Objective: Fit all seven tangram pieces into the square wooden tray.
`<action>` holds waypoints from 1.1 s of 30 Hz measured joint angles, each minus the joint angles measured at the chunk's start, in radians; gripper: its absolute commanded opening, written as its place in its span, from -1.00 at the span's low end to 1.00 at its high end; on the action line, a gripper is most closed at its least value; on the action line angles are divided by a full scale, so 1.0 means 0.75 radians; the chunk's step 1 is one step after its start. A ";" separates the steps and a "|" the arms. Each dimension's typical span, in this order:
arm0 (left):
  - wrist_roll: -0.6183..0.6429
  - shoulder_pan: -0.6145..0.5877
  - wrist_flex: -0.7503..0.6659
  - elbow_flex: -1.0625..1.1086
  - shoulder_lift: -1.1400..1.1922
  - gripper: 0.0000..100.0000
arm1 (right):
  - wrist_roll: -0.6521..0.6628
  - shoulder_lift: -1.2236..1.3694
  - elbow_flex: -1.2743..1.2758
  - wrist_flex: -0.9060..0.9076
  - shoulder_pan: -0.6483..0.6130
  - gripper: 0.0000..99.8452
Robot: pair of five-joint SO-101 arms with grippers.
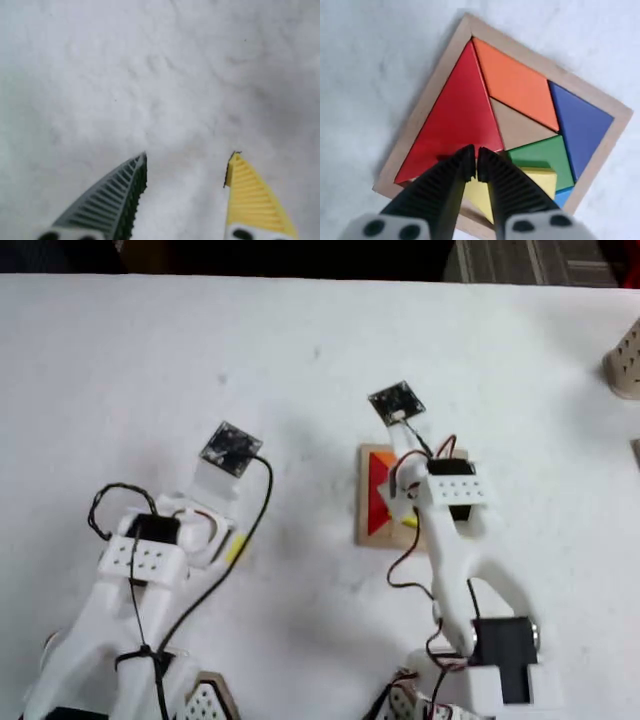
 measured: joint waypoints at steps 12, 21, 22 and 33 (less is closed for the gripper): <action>0.000 0.000 0.000 0.000 0.000 -0.46 | 0.000 -0.082 0.008 0.223 -0.041 -0.97; 0.000 0.000 0.000 0.000 0.000 -0.46 | 0.086 -0.505 0.031 0.331 0.297 -0.97; 0.000 0.000 0.000 0.000 0.000 -0.46 | 0.129 -0.516 0.045 0.331 0.360 -0.97; 0.000 0.000 0.000 0.000 0.000 -0.91 | 0.260 -0.286 0.205 0.023 0.554 -0.97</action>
